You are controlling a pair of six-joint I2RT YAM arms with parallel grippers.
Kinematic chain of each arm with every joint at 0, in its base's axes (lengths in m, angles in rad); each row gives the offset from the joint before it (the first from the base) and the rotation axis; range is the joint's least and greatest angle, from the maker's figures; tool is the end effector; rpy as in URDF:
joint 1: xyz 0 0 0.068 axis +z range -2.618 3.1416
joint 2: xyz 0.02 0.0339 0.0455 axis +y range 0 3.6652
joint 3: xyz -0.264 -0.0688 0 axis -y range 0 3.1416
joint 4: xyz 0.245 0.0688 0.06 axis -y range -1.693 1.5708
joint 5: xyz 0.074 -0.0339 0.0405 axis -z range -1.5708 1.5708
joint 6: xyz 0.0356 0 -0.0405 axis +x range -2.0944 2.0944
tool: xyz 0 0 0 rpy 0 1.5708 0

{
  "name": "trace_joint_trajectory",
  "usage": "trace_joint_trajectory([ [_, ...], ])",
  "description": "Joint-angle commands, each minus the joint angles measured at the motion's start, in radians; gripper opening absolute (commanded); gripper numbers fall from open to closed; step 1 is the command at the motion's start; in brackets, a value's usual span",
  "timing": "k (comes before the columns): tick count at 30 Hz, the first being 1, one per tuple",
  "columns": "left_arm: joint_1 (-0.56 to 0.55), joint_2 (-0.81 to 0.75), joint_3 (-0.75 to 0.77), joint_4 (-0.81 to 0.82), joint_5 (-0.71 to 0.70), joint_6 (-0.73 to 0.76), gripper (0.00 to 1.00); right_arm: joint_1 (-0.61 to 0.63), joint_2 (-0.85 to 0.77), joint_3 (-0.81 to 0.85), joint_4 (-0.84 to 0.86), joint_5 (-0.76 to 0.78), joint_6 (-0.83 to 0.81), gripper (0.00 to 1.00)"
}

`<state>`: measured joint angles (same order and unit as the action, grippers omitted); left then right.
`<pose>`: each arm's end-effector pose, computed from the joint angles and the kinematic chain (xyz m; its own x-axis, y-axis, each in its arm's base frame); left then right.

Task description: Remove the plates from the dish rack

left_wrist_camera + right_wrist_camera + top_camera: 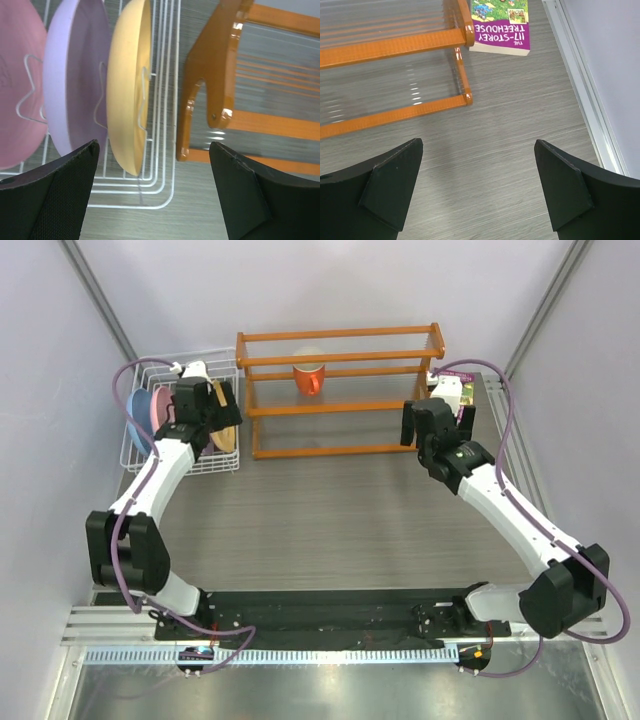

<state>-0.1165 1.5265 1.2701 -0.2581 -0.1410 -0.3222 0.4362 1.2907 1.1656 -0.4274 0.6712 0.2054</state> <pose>0.3538 -0.0364 0.3194 -0.4616 -0.2616 -0.8476 -0.1609 0.9644 -0.2101 0.2670 0.1001 0.3427 -0.4353 -0.0267 -0.8999 0.2429 0.9590 -0.1459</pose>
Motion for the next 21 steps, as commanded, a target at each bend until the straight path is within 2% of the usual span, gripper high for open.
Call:
trace_joint_trajectory([
  [1,-0.023,0.04,0.058,0.094,-0.143,0.046,0.87,-0.014,0.022,0.012,0.022,0.011,-0.02,1.0],
  [2,-0.026,0.053,0.063,0.094,-0.153,0.048,0.86,-0.017,0.025,0.011,0.024,0.011,-0.02,1.0],
  [4,-0.04,0.083,0.075,0.094,-0.192,0.058,0.75,-0.022,0.036,0.009,0.024,0.008,-0.018,1.0],
  [5,-0.046,0.09,0.081,0.094,-0.207,0.064,0.64,-0.025,0.039,0.011,0.024,0.008,-0.017,1.0],
  [9,-0.083,0.126,0.095,0.099,-0.328,0.09,0.36,-0.031,0.042,0.006,0.024,0.01,-0.015,1.0],
  [13,-0.126,0.144,0.101,0.094,-0.438,0.129,0.23,-0.037,0.032,0.002,0.022,0.013,-0.014,1.0],
  [14,-0.135,0.144,0.103,0.091,-0.466,0.136,0.13,-0.039,0.03,0.002,0.024,0.014,-0.014,0.99],
  [15,-0.144,0.144,0.104,0.091,-0.489,0.147,0.08,-0.04,0.027,-0.001,0.024,0.016,-0.012,1.0],
  [17,-0.172,0.133,0.11,0.086,-0.569,0.17,0.0,-0.042,0.019,-0.004,0.024,0.016,-0.012,1.0],
  [21,-0.206,0.103,0.136,0.068,-0.644,0.195,0.0,-0.042,0.007,-0.009,0.022,0.013,-0.003,1.0],
])
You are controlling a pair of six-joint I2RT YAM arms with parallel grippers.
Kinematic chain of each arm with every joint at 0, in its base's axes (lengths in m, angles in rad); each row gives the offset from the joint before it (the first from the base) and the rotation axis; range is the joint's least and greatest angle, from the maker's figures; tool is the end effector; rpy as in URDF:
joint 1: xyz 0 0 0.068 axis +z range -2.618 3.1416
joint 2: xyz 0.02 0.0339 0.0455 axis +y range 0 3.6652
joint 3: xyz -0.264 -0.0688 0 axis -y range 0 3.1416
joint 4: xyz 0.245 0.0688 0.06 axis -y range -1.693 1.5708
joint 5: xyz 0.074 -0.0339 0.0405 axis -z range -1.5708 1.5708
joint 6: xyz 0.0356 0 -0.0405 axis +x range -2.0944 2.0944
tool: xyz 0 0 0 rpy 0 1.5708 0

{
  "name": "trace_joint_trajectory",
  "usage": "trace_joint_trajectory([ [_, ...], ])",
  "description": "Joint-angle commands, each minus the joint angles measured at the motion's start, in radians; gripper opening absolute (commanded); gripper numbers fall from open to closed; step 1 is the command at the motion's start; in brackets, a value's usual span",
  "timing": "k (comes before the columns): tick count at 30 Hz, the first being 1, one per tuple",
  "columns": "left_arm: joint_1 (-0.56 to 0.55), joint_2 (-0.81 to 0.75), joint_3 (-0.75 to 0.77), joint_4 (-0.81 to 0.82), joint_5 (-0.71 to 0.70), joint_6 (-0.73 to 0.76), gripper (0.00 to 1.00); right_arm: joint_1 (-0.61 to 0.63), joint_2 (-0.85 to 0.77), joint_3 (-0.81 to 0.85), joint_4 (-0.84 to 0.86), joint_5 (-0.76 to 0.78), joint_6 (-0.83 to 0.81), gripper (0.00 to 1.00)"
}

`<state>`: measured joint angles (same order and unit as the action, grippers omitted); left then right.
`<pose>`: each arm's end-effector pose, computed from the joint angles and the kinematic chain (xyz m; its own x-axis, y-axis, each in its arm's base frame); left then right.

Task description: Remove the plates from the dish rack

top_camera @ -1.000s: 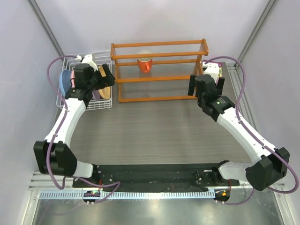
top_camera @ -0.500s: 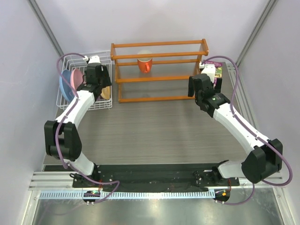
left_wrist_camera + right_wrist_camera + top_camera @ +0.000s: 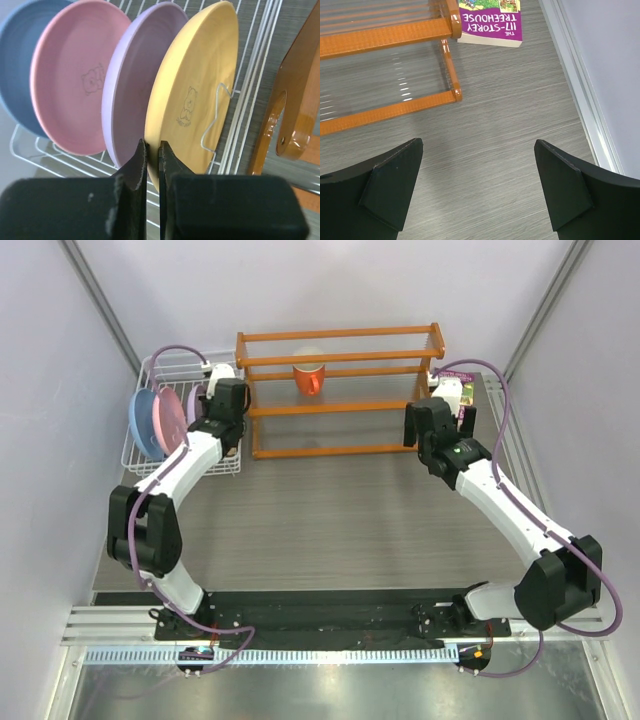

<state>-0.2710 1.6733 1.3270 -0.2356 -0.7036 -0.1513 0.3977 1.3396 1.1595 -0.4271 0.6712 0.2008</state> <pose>0.3745 -0.0802 0.2938 -0.4758 0.0129 -0.8795 -0.3928 0.8915 0.2256 0.2805 0.0938 0.3275 -0.4820 -0.0331 -0.8755 0.2692 0.9454 -0.1839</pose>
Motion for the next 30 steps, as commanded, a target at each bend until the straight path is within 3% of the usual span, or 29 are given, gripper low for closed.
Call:
trace_joint_trajectory([
  [1,-0.057,-0.05,0.087,0.042,-0.089,0.03,0.0,-0.003,-0.043,-0.003,0.021,0.013,0.003,1.0],
  [12,-0.123,-0.165,0.161,-0.004,-0.264,0.145,0.0,-0.003,-0.086,-0.017,0.008,-0.007,0.014,1.0],
  [17,-0.131,-0.273,0.164,-0.17,-0.241,0.073,0.0,-0.003,-0.111,-0.017,0.008,-0.102,0.038,1.0],
  [24,-0.132,-0.475,0.086,-0.373,0.087,-0.154,0.0,-0.003,-0.102,-0.014,0.037,-0.465,0.121,1.0],
  [30,-0.134,-0.609,-0.04,-0.418,0.366,-0.302,0.0,0.001,-0.095,-0.078,0.183,-0.767,0.23,1.0],
])
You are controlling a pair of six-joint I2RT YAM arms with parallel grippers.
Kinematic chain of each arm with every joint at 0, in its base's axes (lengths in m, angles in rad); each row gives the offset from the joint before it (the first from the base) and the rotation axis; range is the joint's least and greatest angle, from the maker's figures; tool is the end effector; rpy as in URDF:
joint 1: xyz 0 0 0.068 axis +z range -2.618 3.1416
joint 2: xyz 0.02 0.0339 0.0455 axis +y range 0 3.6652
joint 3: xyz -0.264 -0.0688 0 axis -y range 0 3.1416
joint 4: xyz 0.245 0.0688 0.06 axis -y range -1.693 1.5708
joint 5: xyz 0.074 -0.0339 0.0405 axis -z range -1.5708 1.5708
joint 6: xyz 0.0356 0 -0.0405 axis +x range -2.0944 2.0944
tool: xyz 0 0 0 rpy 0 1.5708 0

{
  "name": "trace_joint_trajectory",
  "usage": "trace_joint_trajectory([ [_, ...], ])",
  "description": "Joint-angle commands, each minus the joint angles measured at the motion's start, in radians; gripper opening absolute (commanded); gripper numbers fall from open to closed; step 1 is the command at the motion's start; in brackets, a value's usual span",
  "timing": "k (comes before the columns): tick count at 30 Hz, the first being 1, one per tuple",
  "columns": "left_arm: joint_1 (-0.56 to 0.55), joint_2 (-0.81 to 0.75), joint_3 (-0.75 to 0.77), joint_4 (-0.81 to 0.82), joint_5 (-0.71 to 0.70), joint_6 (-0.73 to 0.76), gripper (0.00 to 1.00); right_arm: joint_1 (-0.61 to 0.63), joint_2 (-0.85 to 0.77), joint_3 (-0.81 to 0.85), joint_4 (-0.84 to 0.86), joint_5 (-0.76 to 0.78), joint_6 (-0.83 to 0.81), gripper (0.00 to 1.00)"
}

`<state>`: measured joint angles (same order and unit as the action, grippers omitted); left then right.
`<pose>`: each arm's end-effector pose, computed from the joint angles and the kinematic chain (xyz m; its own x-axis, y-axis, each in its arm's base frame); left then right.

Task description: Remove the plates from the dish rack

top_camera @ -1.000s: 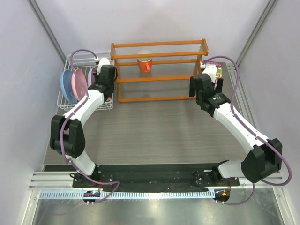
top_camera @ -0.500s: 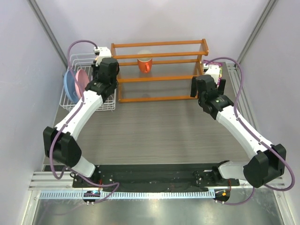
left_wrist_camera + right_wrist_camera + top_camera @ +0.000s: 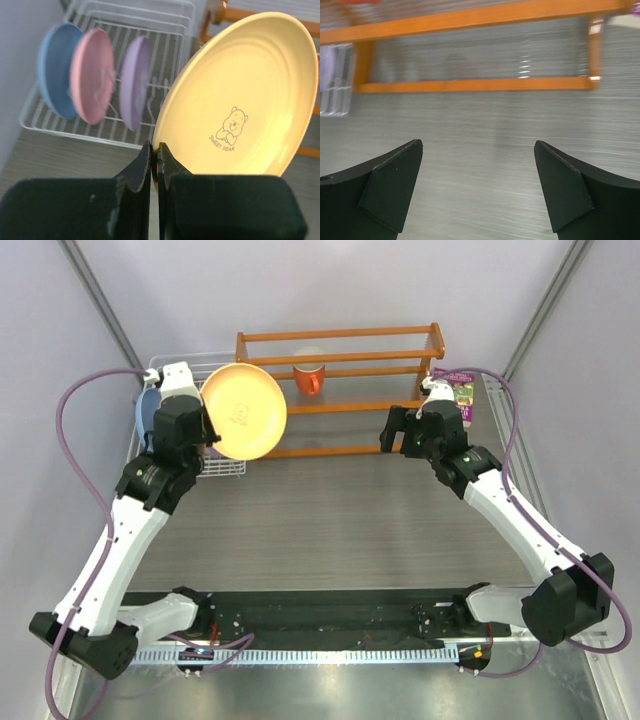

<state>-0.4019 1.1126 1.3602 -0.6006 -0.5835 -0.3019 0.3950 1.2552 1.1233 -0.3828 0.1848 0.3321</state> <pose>0.2132 -0.0693 0.4326 -0.2594 -0.1594 -0.9525 -0.2372 0.9666 -0.0971 0.2644 0.1031 0.3381 -0.5047 0.1368 -0.8524 -0.0699 0.9777 0.1983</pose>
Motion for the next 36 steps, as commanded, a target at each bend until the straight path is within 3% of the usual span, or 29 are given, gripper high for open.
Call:
trace_joint_trajectory([
  [1,-0.003,-0.056,-0.091,-0.054,0.267,-0.166,0.0,0.005,-0.016,-0.052,0.157,-0.297,0.116,1.0],
  [11,-0.054,-0.076,-0.303,0.033,0.366,-0.267,0.0,0.064,-0.057,-0.143,0.275,-0.401,0.194,0.98],
  [27,-0.15,-0.023,-0.343,0.142,0.396,-0.33,0.0,0.139,0.052,-0.201,0.367,-0.435,0.245,0.93],
  [29,-0.163,-0.019,-0.346,0.159,0.399,-0.336,0.0,0.142,0.069,-0.2,0.369,-0.446,0.245,0.84],
  [31,-0.17,-0.014,-0.351,0.171,0.406,-0.341,0.0,0.142,0.088,-0.195,0.369,-0.458,0.242,0.67],
  [32,-0.176,-0.013,-0.354,0.174,0.407,-0.342,0.0,0.142,0.095,-0.194,0.366,-0.459,0.242,0.5],
  [34,-0.178,-0.013,-0.355,0.179,0.401,-0.344,0.0,0.142,0.101,-0.189,0.358,-0.453,0.24,0.3],
  [35,-0.178,-0.013,-0.355,0.179,0.396,-0.342,0.0,0.142,0.096,-0.188,0.335,-0.427,0.233,0.1],
  [36,-0.178,-0.014,-0.358,0.174,0.39,-0.341,0.03,0.142,0.089,-0.189,0.326,-0.406,0.229,0.03],
])
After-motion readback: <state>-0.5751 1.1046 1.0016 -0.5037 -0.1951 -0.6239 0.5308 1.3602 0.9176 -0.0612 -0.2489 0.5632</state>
